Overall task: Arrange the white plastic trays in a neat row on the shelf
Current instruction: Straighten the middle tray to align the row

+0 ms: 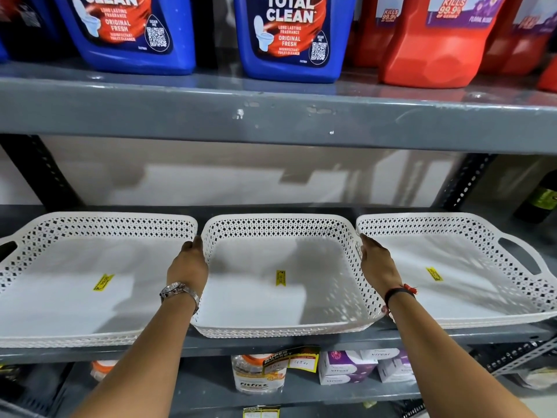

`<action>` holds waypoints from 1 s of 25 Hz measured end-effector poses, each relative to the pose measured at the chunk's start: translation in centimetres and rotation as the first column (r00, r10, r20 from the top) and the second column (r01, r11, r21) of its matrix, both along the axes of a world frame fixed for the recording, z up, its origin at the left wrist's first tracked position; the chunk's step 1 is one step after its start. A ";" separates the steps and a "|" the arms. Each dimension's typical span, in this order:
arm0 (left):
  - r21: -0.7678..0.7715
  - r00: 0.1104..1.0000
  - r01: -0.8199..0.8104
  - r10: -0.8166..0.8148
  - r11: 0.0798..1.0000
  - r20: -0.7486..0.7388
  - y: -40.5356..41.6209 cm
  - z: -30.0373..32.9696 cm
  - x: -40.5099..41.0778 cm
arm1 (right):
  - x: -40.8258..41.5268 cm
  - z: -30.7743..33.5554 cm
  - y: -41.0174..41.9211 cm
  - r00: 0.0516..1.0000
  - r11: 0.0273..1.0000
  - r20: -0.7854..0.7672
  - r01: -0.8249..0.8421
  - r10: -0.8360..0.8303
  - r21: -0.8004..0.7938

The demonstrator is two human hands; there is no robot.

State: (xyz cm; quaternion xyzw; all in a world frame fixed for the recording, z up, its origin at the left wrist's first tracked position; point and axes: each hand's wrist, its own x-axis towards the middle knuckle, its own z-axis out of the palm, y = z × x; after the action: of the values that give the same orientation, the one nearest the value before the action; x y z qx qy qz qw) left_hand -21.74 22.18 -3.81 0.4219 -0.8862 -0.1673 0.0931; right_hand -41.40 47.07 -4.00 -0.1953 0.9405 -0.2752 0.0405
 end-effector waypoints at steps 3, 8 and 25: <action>-0.004 1.000 -0.011 0.011 1.000 0.016 0.0 -0.1 -0.1 | 0.0 -0.1 -0.1 1.000 1.000 0.002 0.009 -0.009 0.003; -0.023 1.000 -0.014 0.015 1.000 0.023 -0.1 0.0 -0.1 | -0.1 -0.1 -0.2 1.000 1.000 -0.014 0.012 -0.011 0.008; 0.016 0.995 0.012 -0.013 1.000 0.101 -0.4 0.1 -0.2 | -0.1 0.1 -0.1 1.000 0.998 0.004 -0.022 0.022 0.061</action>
State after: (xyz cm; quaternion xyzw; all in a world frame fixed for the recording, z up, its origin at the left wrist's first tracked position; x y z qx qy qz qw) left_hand -21.95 21.78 -3.67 0.4249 -0.8911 -0.1531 0.0436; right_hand -41.48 47.00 -3.94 -0.2038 0.9462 -0.2460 0.0510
